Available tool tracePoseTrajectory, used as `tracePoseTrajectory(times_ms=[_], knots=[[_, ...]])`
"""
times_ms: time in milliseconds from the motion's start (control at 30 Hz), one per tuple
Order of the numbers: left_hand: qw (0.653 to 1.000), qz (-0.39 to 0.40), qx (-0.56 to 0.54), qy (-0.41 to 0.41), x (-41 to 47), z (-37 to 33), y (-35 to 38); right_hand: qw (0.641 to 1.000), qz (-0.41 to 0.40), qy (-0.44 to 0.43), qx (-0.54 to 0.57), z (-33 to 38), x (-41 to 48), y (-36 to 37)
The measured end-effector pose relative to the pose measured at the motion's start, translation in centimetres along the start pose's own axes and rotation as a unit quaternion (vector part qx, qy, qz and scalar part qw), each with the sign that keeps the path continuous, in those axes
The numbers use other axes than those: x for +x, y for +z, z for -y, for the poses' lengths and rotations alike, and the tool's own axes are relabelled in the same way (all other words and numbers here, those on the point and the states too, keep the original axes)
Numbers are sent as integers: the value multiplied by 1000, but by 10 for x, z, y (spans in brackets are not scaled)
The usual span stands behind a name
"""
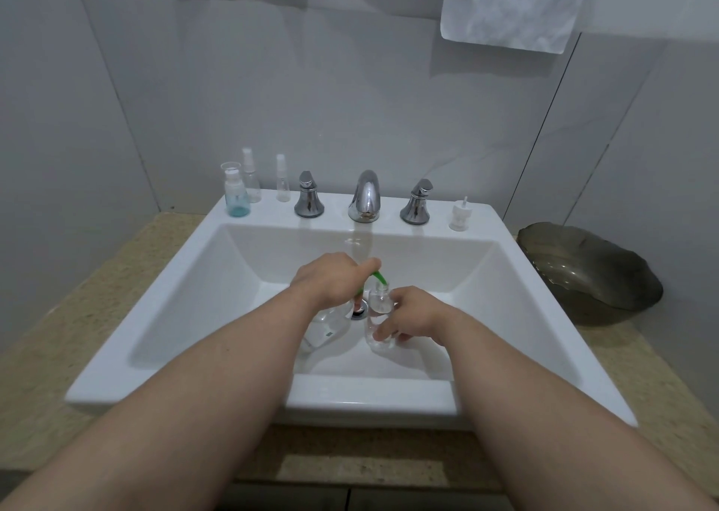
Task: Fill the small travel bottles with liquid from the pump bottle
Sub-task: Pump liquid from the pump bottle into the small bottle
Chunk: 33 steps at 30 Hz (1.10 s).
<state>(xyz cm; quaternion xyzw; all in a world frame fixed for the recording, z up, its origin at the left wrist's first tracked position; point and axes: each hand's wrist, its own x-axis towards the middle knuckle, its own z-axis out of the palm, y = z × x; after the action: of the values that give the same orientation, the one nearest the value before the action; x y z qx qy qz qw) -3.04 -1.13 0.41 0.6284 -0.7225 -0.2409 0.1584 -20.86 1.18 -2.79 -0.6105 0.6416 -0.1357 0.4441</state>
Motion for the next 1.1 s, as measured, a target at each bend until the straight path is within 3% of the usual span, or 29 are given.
tracePoseTrajectory(times_ms=[1100], knots=[[1000,-5,-5,2,0,1,-1,999,-1,16,-39,7,-10,-1]])
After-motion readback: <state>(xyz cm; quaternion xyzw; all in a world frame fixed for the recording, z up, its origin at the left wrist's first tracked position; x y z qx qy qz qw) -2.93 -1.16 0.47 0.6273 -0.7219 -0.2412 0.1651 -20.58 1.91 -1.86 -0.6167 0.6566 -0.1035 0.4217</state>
